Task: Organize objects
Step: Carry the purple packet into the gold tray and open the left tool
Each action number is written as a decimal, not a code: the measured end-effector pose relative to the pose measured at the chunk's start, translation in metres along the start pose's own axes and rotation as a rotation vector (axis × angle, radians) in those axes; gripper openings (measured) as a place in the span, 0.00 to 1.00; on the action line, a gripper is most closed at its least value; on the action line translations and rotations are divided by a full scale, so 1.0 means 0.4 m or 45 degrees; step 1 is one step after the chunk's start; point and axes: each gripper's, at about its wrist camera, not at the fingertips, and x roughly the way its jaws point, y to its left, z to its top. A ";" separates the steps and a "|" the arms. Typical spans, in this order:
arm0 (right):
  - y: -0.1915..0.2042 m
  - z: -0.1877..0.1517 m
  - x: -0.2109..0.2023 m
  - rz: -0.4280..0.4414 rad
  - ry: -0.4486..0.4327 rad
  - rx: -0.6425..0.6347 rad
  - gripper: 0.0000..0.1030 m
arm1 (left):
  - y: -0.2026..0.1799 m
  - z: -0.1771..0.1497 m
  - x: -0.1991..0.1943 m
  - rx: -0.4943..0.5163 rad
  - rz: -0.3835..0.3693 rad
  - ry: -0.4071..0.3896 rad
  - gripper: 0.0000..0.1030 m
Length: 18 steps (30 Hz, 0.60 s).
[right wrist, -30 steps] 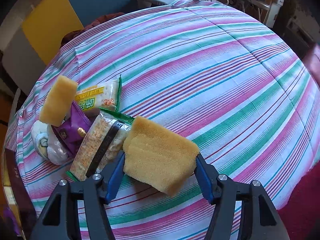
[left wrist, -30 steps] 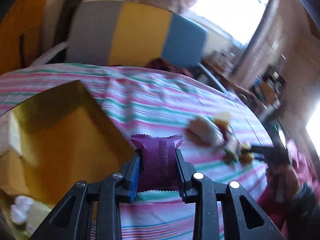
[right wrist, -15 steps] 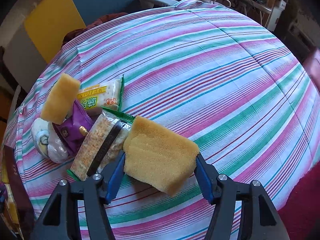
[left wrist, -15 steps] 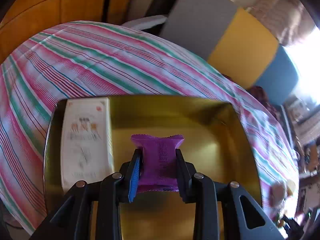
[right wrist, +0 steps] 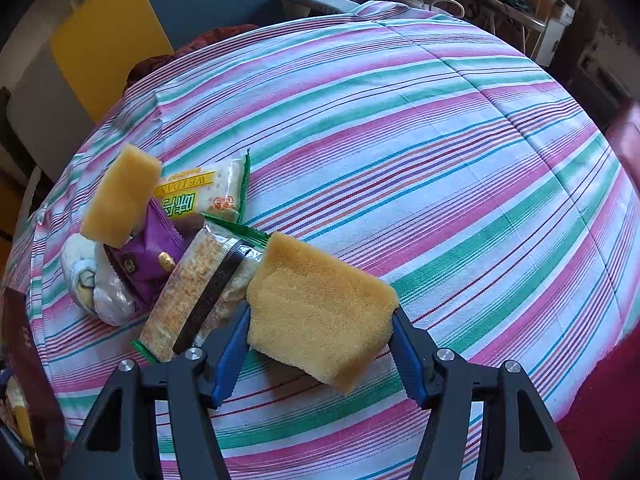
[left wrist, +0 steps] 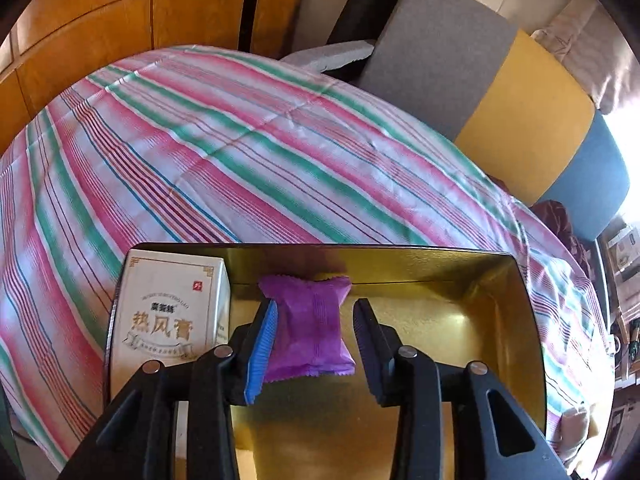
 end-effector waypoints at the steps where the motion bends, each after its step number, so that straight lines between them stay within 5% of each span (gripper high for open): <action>1: 0.000 0.000 0.001 0.000 0.001 0.000 0.64 | -0.001 -0.005 -0.014 0.012 -0.006 -0.013 0.38; 12: 0.001 0.002 -0.013 -0.023 -0.037 -0.003 0.63 | -0.039 -0.161 -0.223 0.257 -0.070 -0.184 0.38; 18: -0.021 0.005 -0.070 0.017 -0.176 0.058 0.63 | -0.064 -0.284 -0.300 0.397 -0.095 -0.212 0.38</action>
